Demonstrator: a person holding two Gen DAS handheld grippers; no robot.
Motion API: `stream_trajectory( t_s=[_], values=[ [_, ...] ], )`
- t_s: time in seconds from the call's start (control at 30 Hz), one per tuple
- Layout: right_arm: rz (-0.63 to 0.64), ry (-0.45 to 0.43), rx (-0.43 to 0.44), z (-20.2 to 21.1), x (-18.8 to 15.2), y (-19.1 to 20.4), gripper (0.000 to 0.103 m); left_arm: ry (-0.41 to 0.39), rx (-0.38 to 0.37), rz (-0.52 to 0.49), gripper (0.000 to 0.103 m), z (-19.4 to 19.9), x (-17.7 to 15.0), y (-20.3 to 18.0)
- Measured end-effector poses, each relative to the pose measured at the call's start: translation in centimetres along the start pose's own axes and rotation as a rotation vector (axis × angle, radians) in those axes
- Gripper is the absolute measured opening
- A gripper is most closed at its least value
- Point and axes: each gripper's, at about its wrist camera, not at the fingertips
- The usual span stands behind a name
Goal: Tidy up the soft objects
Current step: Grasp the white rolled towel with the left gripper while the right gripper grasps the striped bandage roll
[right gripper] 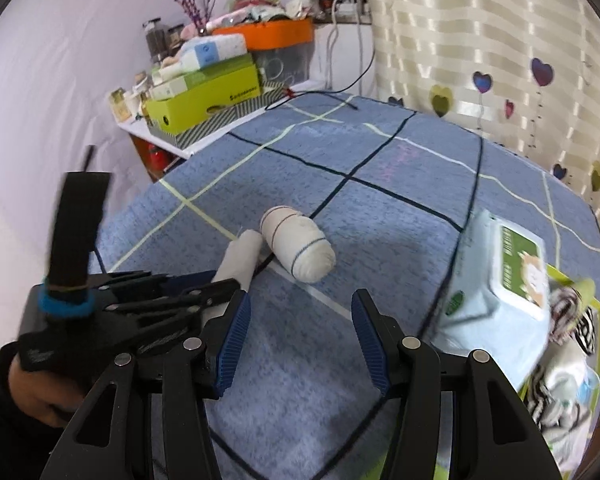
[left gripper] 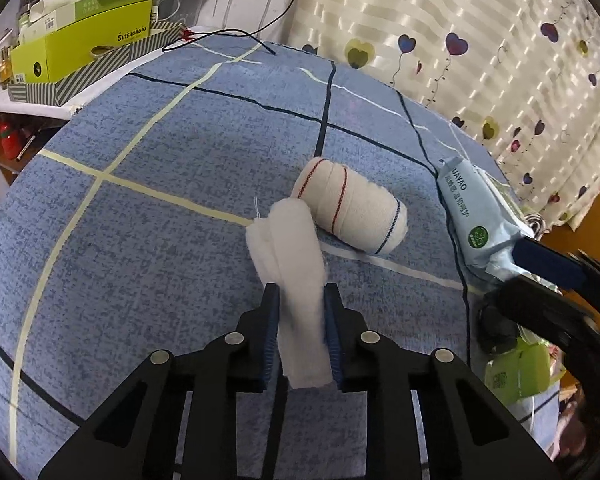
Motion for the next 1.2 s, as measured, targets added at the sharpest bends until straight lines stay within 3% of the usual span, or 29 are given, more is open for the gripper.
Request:
stream_trajectory(
  t_s=[0.3,0.7,0.8,1.0,1.2],
  values=[
    [0.091,0.117,-0.046,-6.1,2.8,1.4,0.052,-0.034,-0.024,0.044,0.023,1.5,-0.7,2.9],
    [0.204,0.255,-0.052,-11.5,3.2,3.7,0.056,-0.055,-0.053,0.102,0.023,1.8,-1.2,5.6],
    [0.21,0.253,-0.046,-11.8,2.9,4.3,0.046,-0.058,-0.061,0.104,0.023,1.9,-1.2,5.7],
    [0.207,0.197,-0.055,-10.5,2.6,4.8,0.045,-0.077,-0.068,0.101,0.023,2.7,-1.2,5.6],
    [0.143,0.102,-0.028,-6.3,2.1,4.3,0.045,-0.116,-0.072,0.076,0.023,4.4,-0.7,4.5]
  ],
)
Point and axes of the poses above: each gripper's, at about its wrist camera, not at the fingertips, and z roughly against the way its jaws point, y to its left, x to its top, and after that the axes turned 15 degrees about -z, right-handed
